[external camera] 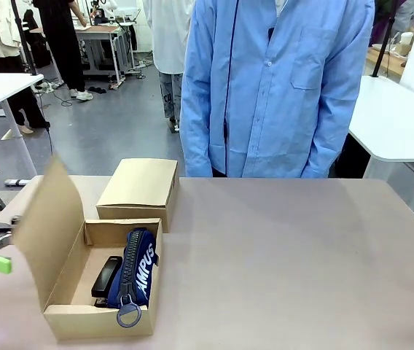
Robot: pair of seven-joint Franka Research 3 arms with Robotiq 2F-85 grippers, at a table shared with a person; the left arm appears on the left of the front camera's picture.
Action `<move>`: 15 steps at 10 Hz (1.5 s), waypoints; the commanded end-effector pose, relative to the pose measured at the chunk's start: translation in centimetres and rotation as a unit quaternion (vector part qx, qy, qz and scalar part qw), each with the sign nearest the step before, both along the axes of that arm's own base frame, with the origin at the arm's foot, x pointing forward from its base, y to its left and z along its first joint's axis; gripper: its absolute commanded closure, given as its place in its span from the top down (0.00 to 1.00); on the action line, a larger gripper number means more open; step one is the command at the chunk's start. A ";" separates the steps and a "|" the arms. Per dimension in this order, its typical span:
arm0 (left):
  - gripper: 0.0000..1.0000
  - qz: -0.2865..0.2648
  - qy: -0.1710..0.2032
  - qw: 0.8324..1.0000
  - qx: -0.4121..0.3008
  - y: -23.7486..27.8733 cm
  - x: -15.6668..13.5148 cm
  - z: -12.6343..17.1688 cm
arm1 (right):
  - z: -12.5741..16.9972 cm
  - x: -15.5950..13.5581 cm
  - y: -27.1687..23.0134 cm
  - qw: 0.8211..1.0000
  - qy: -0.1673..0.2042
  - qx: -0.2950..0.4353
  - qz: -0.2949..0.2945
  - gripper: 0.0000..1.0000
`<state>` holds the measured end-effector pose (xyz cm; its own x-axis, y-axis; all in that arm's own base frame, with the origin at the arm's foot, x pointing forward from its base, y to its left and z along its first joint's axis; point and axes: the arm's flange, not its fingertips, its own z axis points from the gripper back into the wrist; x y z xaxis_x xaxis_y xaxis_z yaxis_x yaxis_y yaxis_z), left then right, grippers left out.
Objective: Place items inside the box.
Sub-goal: Close the lid of the Mailer Box closest to the robot.
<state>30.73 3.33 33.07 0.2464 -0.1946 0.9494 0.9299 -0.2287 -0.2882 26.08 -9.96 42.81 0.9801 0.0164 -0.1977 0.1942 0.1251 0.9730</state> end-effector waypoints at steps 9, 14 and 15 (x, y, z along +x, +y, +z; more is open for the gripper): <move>1.00 0.086 -0.203 0.974 -0.041 -4.4 0.3 -1.3 | 0.3 -0.1 -0.3 1.000 -0.008 0.002 0.003 1.00; 1.00 0.098 -0.242 0.965 -0.023 -9.8 0.2 -5.4 | 0.3 -0.1 -0.3 1.000 -0.008 0.002 0.003 1.00; 1.00 0.077 -0.238 0.968 -0.006 -10.6 0.2 -6.4 | 0.3 -0.1 -0.3 1.000 -0.008 0.002 0.003 1.00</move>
